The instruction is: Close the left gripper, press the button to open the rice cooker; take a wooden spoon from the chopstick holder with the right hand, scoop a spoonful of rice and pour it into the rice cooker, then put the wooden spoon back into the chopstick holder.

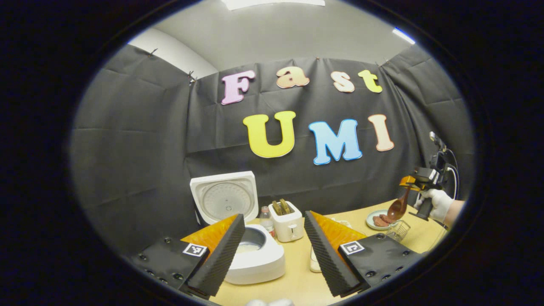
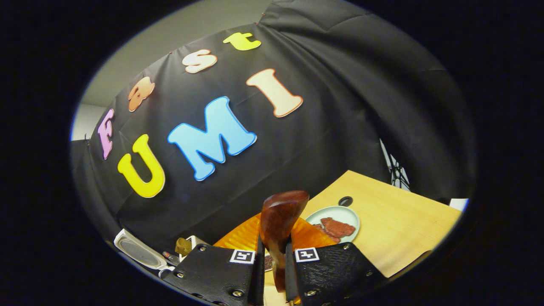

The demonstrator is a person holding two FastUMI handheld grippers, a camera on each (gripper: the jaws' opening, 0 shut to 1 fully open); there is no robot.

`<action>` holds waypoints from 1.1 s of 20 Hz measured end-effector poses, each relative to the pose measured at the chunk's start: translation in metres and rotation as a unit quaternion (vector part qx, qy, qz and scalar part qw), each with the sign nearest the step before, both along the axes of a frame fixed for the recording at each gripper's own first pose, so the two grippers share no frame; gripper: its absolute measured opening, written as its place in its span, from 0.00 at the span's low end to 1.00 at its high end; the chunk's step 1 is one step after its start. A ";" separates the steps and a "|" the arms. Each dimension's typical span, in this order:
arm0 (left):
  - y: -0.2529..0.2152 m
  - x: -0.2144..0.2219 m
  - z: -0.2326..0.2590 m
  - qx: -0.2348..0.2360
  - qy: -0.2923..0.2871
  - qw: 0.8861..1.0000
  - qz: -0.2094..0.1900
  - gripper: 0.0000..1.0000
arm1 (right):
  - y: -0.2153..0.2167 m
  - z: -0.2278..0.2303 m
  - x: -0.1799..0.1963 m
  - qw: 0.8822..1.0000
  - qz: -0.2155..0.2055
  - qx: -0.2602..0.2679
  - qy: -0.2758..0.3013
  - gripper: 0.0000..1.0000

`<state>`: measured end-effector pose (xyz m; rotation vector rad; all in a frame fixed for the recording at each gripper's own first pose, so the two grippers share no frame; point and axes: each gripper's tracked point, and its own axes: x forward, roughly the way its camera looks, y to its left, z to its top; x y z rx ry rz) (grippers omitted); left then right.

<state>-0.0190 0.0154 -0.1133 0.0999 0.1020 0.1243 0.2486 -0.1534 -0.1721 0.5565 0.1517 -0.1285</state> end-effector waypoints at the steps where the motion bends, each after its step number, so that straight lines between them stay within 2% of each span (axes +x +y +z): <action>1: -0.007 0.002 0.000 0.000 0.003 1.000 -0.004 1.00 | -0.013 -0.008 -0.002 1.000 -0.008 -0.003 0.008 0.20; 4: -0.023 0.007 0.002 0.006 0.003 1.000 -0.006 1.00 | -0.030 -0.027 -0.005 1.000 -0.010 -0.002 0.025 0.19; 8: -0.038 0.014 0.006 0.014 0.003 1.000 -0.012 0.98 | -0.030 -0.057 -0.001 0.999 -0.003 -0.018 0.045 0.20; 10: -0.043 0.014 0.007 0.017 0.004 1.000 -0.011 1.00 | -0.027 -0.071 0.001 0.998 0.003 -0.020 0.058 0.19; 13: -0.046 0.014 0.005 0.026 0.007 1.000 -0.010 0.98 | -0.027 -0.094 0.003 0.995 0.007 -0.058 0.076 0.20; 16: -0.046 0.012 -0.001 0.026 0.014 1.000 -0.007 1.00 | -0.023 -0.117 0.000 0.994 0.012 -0.046 0.101 0.20; 22: -0.047 0.012 0.002 0.029 0.013 0.999 -0.004 0.98 | -0.031 -0.144 -0.007 0.992 0.003 -0.021 0.127 0.20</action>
